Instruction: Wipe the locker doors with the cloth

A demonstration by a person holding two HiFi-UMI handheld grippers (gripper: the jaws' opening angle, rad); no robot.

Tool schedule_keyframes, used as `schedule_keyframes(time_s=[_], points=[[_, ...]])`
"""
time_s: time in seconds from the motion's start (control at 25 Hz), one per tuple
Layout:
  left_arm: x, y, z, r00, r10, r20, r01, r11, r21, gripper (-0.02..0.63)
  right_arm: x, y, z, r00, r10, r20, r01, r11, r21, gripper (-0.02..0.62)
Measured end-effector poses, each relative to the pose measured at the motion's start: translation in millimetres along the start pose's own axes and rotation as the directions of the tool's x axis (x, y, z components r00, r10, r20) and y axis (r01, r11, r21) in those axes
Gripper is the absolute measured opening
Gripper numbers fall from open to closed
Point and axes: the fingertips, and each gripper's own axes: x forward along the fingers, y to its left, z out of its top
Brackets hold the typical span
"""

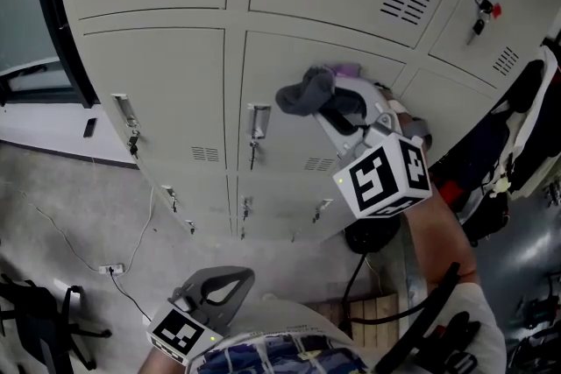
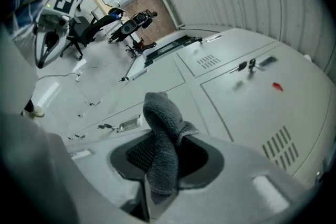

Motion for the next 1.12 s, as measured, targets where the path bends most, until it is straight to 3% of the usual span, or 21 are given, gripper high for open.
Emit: schedule_keyframes(time_s=[0.2,0.36,0.8,1.12], points=[[-2.6,-0.3,-0.1,1.000,0.005,0.001,-0.005,1.000,-0.002,0.002,1.8,-43.2,14.0,0.994,-0.112,-0.003,0.112,0.992,-0.066,0.112],[-5.5,0.8,-0.9,1.000,0.018,0.006,-0.018,1.000,-0.009,0.002,16.9,-26.3,0.4,0.995,-0.101,-0.025,0.099,0.991,-0.087,0.114],[-5.7,2.0,-2.3,1.000,0.031,-0.002,-0.031,0.999,-0.013,0.002,59.1,117.3,-56.8,0.987,0.132,-0.088,-0.134,0.991,-0.010,0.112],[-4.1,1.1,-5.1,0.999,0.046,-0.020,-0.046,0.999,-0.022,0.002,96.2,243.6,-105.3,0.934,0.333,-0.133,-0.329,0.943,0.047,0.112]])
